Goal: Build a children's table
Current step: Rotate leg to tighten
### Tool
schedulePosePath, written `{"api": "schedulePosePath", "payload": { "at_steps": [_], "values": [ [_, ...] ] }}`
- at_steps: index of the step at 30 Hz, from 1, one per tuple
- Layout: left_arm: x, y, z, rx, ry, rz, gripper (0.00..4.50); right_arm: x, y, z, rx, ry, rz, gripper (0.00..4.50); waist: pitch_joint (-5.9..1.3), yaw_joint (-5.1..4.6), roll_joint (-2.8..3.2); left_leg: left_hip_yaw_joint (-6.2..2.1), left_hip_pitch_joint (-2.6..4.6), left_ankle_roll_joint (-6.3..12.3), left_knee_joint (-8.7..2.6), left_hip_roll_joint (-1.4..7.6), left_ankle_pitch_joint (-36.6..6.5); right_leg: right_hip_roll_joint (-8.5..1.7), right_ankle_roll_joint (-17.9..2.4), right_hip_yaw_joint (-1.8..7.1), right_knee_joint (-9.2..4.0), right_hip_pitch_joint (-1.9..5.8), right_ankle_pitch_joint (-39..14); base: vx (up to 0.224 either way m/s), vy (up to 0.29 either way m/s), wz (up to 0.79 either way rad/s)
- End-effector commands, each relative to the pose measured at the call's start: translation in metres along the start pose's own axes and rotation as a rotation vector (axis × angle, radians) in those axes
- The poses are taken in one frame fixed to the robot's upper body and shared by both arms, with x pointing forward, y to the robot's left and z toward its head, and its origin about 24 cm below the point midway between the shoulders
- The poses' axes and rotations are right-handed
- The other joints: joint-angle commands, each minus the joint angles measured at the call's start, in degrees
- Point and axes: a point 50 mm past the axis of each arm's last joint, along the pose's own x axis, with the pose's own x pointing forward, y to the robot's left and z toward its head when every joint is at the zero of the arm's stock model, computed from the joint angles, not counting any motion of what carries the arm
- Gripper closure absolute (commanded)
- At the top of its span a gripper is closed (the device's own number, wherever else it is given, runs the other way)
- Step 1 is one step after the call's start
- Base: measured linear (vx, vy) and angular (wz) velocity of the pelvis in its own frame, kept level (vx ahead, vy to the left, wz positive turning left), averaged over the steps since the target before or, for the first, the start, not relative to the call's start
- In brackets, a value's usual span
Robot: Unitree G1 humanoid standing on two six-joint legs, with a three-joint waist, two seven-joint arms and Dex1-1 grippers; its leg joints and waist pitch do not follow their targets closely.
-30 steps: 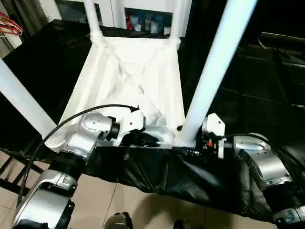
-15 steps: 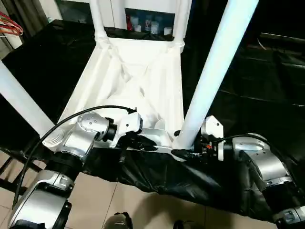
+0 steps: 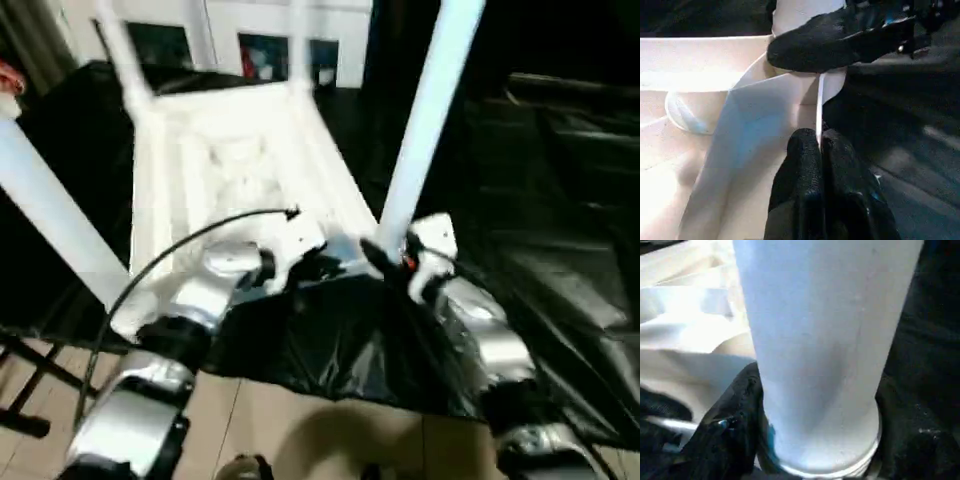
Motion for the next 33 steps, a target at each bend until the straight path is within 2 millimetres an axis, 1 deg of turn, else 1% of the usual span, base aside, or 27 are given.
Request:
{"api": "schedulePosePath", "payload": {
  "at_steps": [1,3,4,5,7,8,9,10,11,12,13,14,15,16,17,18,19,20,21,23,24,26,27,28,29,31,33],
  "values": [
    [0.03,-0.022,0.011,0.012,-0.019,-0.063,4.5,0.015,0.059,-0.013,0.02,0.062,0.216,1.13,-2.88,0.46,0.19,-2.33,0.78,-0.43,-4.59,3.44,-19.4,-4.89,-9.2,2.93,-6.08,1.37,-22.8,0.0,0.0,0.0],
    [0.031,-0.024,0.012,0.026,-0.021,-0.074,4.5,0.015,0.06,-0.013,0.026,0.055,0.226,1.11,-2.94,0.42,0.18,-2.25,0.65,0.08,-4.62,3.49,-18.9,-4.67,-9.5,2.92,-5.86,1.42,-20.4,0.0,0.0,0.0],
    [0.028,-0.026,0.012,0.048,-0.024,-0.101,4.5,0.012,0.058,-0.012,0.023,0.045,0.26,1.0,-2.84,0.44,0.2,-2.23,0.69,0.18,-4.66,3.51,-19.0,-4.64,-9.6,2.92,-5.82,1.31,-19.8,0.0,0.0,0.0],
    [0.024,-0.028,0.01,0.072,-0.032,-0.147,4.5,0.007,0.054,-0.012,-0.005,0.047,0.307,0.84,-2.78,0.46,0.08,-2.25,0.54,0.61,-4.68,3.54,-18.9,-4.66,-9.9,2.92,-5.74,1.49,-18.6,0.0,0.0,0.0],
    [0.019,-0.03,0.008,0.088,-0.035,-0.188,4.5,0.002,0.049,-0.013,-0.047,0.059,0.344,0.6,-3.07,0.49,0.06,-2.05,0.36,1.88,-4.41,3.54,-16.5,-4.56,-10.8,2.93,-5.18,1.8,-13.4,0.0,0.0,0.0],
    [0.017,-0.03,0.006,0.091,-0.031,-0.2,4.5,0.0,0.046,-0.013,-0.061,0.062,0.359,0.6,-2.93,0.37,-0.22,-2.05,0.14,2.3,-4.39,3.46,-15.7,-4.55,-11.0,2.89,-5.1,1.91,-12.4,0.0,0.0,0.0],
    [0.015,-0.03,0.005,0.094,-0.026,-0.207,4.5,-0.001,0.045,-0.013,-0.072,0.063,0.37,0.52,-3.18,0.45,-0.06,-2.0,0.06,2.98,-4.17,3.39,-13.7,-4.52,-11.6,2.8,-4.78,2.12,-9.8,0.0,0.0,0.0],
    [0.01,-0.03,0.001,0.098,-0.014,-0.231,4.5,-0.006,0.039,-0.013,-0.1,0.067,0.41,0.52,-3.21,0.45,-0.03,-1.93,0.18,3.29,-4.08,3.42,-13.0,-4.5,-12.0,2.82,-4.67,2.01,-8.4,0.067,-0.013,-0.02],
    [0.002,-0.03,-0.003,0.108,-0.003,-0.264,4.5,-0.013,0.032,-0.012,-0.133,0.077,0.461,0.52,-3.26,0.56,-0.32,-1.83,0.11,4.21,-3.78,3.31,-11.2,-4.4,-12.6,2.74,-4.33,2.27,-5.2,0.0,0.0,0.0],
    [0.0,-0.03,-0.004,0.11,-0.001,-0.273,4.5,-0.014,0.03,-0.012,-0.141,0.079,0.474,0.52,-3.26,0.62,-0.47,-1.75,-0.08,5.63,-3.5,3.26,-9.1,-4.38,-13.4,2.71,-3.92,2.46,-1.5,0.0,0.0,0.0],
    [-0.007,-0.029,-0.008,0.118,0.012,-0.3,4.5,-0.02,0.023,-0.011,-0.165,0.09,0.522,0.52,-3.3,0.53,-0.55,-1.59,-0.03,6.85,-3.35,3.33,-7.4,-4.28,-14.3,2.66,-3.58,2.39,1.9,0.0,0.0,0.0],
    [-0.009,-0.029,-0.01,0.119,0.019,-0.308,4.5,-0.022,0.021,-0.01,-0.171,0.094,0.537,0.52,-3.27,0.61,-0.46,-1.58,-0.1,7.28,-3.25,3.35,-7.0,-4.24,-14.7,2.59,-3.41,2.49,3.1,0.0,0.0,0.0],
    [-0.013,-0.028,-0.011,0.125,0.021,-0.323,4.5,-0.025,0.017,-0.009,-0.178,0.102,0.563,0.52,-3.24,0.78,-0.57,-1.36,0.06,8.0,-3.08,3.41,-6.1,-4.02,-15.3,2.51,-3.21,2.38,5.1,0.0,0.0,0.0],
    [-0.016,-0.028,-0.012,0.127,0.024,-0.338,4.5,-0.028,0.014,-0.008,-0.185,0.11,0.592,0.52,-3.1,1.1,-0.74,-1.34,-0.08,8.53,-3.0,3.42,-5.8,-4.03,-15.5,2.41,-3.03,2.51,5.3,0.0,0.0,0.0],
    [-0.019,-0.027,-0.013,0.128,0.027,-0.346,4.5,-0.031,0.012,-0.008,-0.189,0.115,0.614,0.52,-3.06,1.3,-0.55,-1.25,0.06,8.6,-3.04,3.57,-5.9,-4.08,-15.6,2.39,-3.12,2.29,4.5,0.0,0.0,0.0],
    [-0.024,-0.026,-0.014,0.124,0.029,-0.372,4.5,-0.036,0.008,-0.007,-0.201,0.13,0.665,0.52,-2.72,1.32,-0.96,-1.24,0.05,8.53,-3.19,3.65,-6.5,-4.04,-15.4,2.32,-3.3,2.16,3.1,0.0,0.0,0.0],
    [-0.027,-0.026,-0.014,0.12,0.029,-0.386,4.5,-0.038,0.006,-0.006,-0.207,0.138,0.692,0.52,-2.7,1.56,-0.91,-1.29,0.09,8.28,-3.2,3.64,-7.1,-4.08,-15.4,2.3,-3.34,2.3,1.6,0.0,0.0,0.0],
    [-0.029,-0.026,-0.014,0.117,0.033,-0.397,4.5,-0.04,0.005,-0.006,-0.211,0.146,0.715,0.52,-2.55,1.68,-0.74,-1.33,0.21,7.74,-3.4,3.8,-8.3,-4.18,-15.1,2.34,-3.59,2.1,-1.3,0.0,0.0,0.0],
    [-0.032,-0.025,-0.015,0.121,0.035,-0.407,4.5,-0.042,0.003,-0.005,-0.214,0.154,0.743,0.52,-2.35,1.68,-0.77,-1.37,0.27,7.03,-3.6,3.88,-9.7,-4.18,-14.9,2.38,-3.82,1.98,-3.9,0.0,0.0,0.0],
    [-0.034,-0.025,-0.016,0.121,0.039,-0.418,4.5,-0.044,0.002,-0.005,-0.217,0.163,0.769,0.52,-2.17,1.7,-0.82,-1.42,0.45,5.94,-3.83,3.99,-11.2,-4.29,-14.5,2.51,-4.1,1.84,-6.6,0.0,0.0,0.0],
    [-0.04,-0.024,-0.016,0.122,0.043,-0.449,4.5,-0.049,0.001,-0.003,-0.226,0.181,0.831,0.77,-1.95,1.76,-0.76,-1.48,0.49,5.31,-4.02,4.02,-11.9,-4.3,-14.3,2.59,-4.22,1.71,-7.6,0.0,0.0,0.0],
    [-0.043,-0.024,-0.017,0.119,0.047,-0.467,4.5,-0.051,0.001,-0.002,-0.229,0.188,0.855,0.85,-1.97,1.76,-0.88,-1.43,0.5,5.23,-3.97,4.04,-11.6,-4.29,-14.3,2.66,-4.16,1.73,-7.0,0.0,0.0,0.0],
    [-0.045,-0.023,-0.017,0.12,0.051,-0.476,4.5,-0.052,0.001,-0.001,-0.232,0.193,0.876,0.85,-1.96,1.87,-0.64,-1.44,0.48,5.3,-3.95,4.05,-10.6,-4.34,-14.5,2.66,-4.01,1.73,-5.7,0.0,0.0,0.0],
    [-0.045,-0.023,-0.017,0.12,0.051,-0.476,4.5,-0.052,0.001,-0.001,-0.232,0.193,0.876,1.03,-2.03,1.82,-0.73,-1.41,0.49,5.41,-3.89,4.01,-10.3,-4.28,-14.7,2.63,-3.95,1.76,-4.8,0.0,0.0,0.0],
    [-0.048,-0.022,-0.017,0.122,0.062,-0.494,4.5,-0.053,-0.001,-0.001,-0.238,0.203,0.899,1.19,-2.01,1.83,-0.65,-1.38,0.36,5.94,-3.78,3.95,-9.2,-4.25,-15.3,2.58,-3.72,1.8,-2.4,0.0,0.0,0.0],
    [-0.051,-0.021,-0.017,0.12,0.07,-0.512,4.5,-0.053,-0.001,0.0,-0.245,0.21,0.915,1.27,-2.05,1.82,-0.54,-1.39,0.42,6.01,-3.76,3.95,-9.1,-4.28,-15.6,2.54,-3.7,1.86,-1.6,0.0,0.0,0.0],
    [-0.056,-0.02,-0.018,0.119,0.085,-0.538,4.5,-0.055,0.0,0.001,-0.258,0.222,0.944,1.48,-2.0,1.86,-0.44,-1.38,0.39,6.25,-3.73,3.94,-8.7,-4.27,-16.1,2.51,-3.6,1.94,-0.6,0.0,0.0,0.0]
  ]
}}
